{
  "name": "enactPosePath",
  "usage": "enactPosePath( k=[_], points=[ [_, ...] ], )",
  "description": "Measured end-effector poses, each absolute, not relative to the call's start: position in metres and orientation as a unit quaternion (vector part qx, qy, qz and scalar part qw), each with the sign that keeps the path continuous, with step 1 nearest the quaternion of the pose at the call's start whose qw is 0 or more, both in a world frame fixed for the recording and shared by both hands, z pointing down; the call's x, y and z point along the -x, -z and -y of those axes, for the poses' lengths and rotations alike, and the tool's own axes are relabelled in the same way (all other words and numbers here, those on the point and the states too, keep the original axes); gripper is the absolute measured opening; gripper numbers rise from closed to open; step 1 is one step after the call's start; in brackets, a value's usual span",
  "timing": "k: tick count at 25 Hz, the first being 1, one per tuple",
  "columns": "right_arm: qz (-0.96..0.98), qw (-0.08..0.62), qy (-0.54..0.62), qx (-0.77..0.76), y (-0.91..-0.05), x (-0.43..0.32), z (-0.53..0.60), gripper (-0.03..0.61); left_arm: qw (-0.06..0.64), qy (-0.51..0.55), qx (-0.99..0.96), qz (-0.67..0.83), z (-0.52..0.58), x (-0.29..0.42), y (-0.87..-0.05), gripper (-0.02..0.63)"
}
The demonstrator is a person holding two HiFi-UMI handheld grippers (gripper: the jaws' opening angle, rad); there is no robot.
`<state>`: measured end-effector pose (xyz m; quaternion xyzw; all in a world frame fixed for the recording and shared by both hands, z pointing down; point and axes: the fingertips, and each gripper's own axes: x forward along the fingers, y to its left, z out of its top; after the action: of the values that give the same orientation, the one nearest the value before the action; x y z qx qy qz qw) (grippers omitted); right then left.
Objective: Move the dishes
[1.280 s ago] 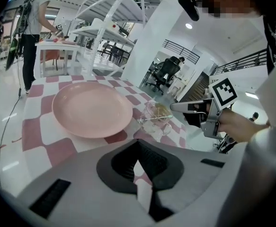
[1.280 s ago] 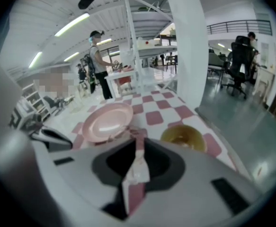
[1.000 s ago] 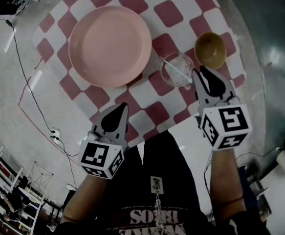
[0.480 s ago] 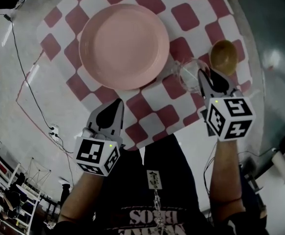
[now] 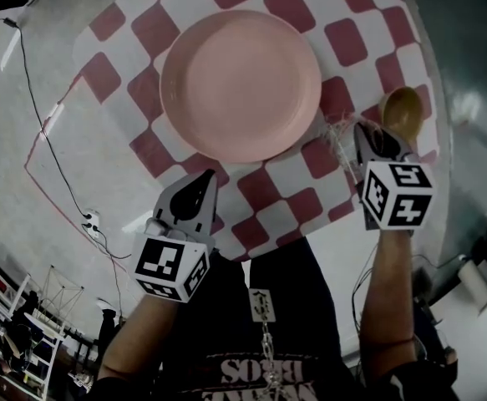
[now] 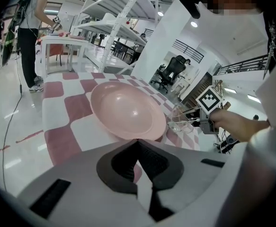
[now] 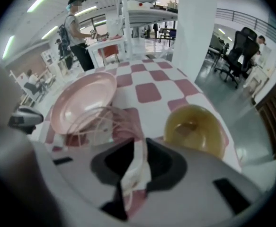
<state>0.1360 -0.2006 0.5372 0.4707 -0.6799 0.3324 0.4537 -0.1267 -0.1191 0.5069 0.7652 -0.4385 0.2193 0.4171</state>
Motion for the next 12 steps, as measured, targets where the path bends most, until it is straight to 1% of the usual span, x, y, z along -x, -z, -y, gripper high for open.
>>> enactPosePath(
  k=[4,12],
  points=[
    [0.665,0.477,-0.322,-0.477,-0.548,-0.137,0.202,0.098,0.422,-0.22,-0.765,0.435,0.122,0.137,-0.51,0.026],
    [0.646,0.488,-0.322,-0.491,-0.553,-0.139,0.204,0.095,0.43,-0.22,-0.767,0.422,0.122,0.145,-0.514,0.026]
  ],
)
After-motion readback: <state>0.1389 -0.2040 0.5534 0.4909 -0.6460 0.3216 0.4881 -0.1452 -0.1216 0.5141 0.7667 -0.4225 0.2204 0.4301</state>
